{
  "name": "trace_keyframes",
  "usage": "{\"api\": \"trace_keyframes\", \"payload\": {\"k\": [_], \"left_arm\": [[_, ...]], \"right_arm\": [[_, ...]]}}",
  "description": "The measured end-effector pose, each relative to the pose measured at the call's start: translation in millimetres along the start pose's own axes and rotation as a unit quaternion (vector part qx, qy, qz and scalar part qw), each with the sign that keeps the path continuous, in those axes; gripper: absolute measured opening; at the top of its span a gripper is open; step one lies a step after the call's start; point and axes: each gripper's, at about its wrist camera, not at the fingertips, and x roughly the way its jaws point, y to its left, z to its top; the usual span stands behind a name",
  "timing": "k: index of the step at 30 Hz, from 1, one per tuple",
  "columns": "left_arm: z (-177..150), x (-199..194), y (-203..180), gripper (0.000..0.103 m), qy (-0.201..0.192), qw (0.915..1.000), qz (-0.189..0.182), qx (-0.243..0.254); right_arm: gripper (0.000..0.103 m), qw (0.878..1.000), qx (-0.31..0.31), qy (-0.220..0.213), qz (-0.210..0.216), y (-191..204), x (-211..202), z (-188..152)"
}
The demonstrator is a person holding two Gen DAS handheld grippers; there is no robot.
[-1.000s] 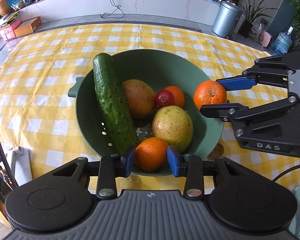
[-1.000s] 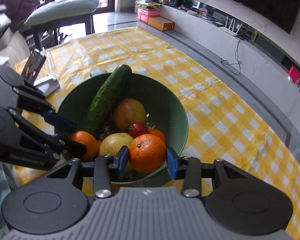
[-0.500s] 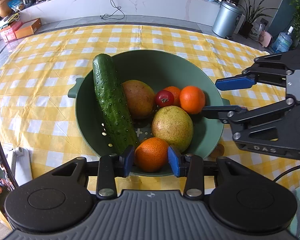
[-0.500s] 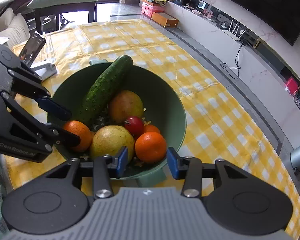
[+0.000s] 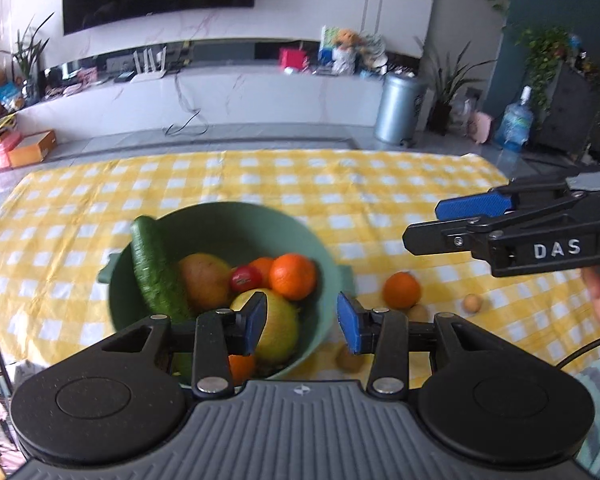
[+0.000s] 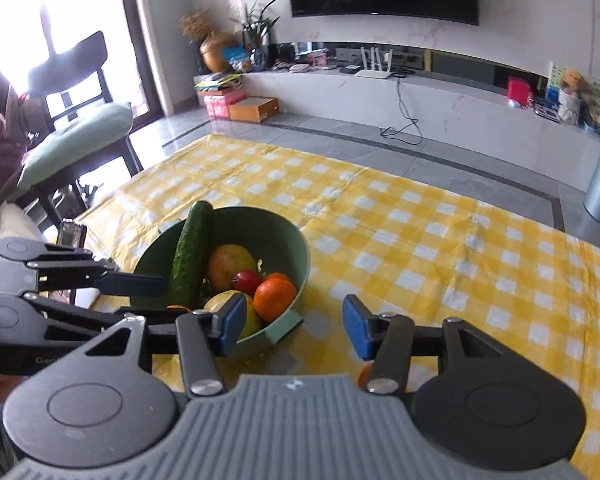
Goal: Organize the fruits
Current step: 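Move both open tools toward the loose small brown fruits on the cloth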
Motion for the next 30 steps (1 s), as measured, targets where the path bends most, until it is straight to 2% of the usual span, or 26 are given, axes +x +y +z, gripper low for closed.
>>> {"api": "trace_keyframes", "payload": {"k": [3, 5, 9, 12, 18, 30], "left_arm": [[-3.6, 2.3, -17.8, 0.049, -0.006, 0.9997, -0.018, 0.013], [-6.9, 9.5, -29.8, 0.049, 0.006, 0.9992, -0.028, 0.027], [-19.3, 27.3, -51.2, 0.049, 0.025, 0.9984, -0.023, 0.046], [-28.7, 40.6, -57.9, 0.049, 0.034, 0.9983, -0.024, 0.041], [-45.2, 59.0, -60.2, 0.049, 0.050, 0.9969, 0.007, 0.061], [-62.0, 81.5, -50.2, 0.049, 0.050, 0.9969, 0.016, 0.058]], "right_arm": [[0.051, 0.999, 0.036, -0.022, -0.025, -16.8, -17.2, -17.4], [0.051, 0.997, 0.063, -0.030, -0.043, -28.3, -22.8, -31.4], [0.052, 0.991, 0.114, -0.040, -0.065, -45.6, -25.9, -60.0], [0.052, 0.986, 0.141, -0.040, -0.082, -52.0, -19.2, -78.8], [0.053, 0.987, 0.105, -0.031, -0.116, -43.7, 8.5, -98.1], [0.052, 0.989, 0.086, 0.016, -0.115, -38.4, 51.4, -97.8]]}}
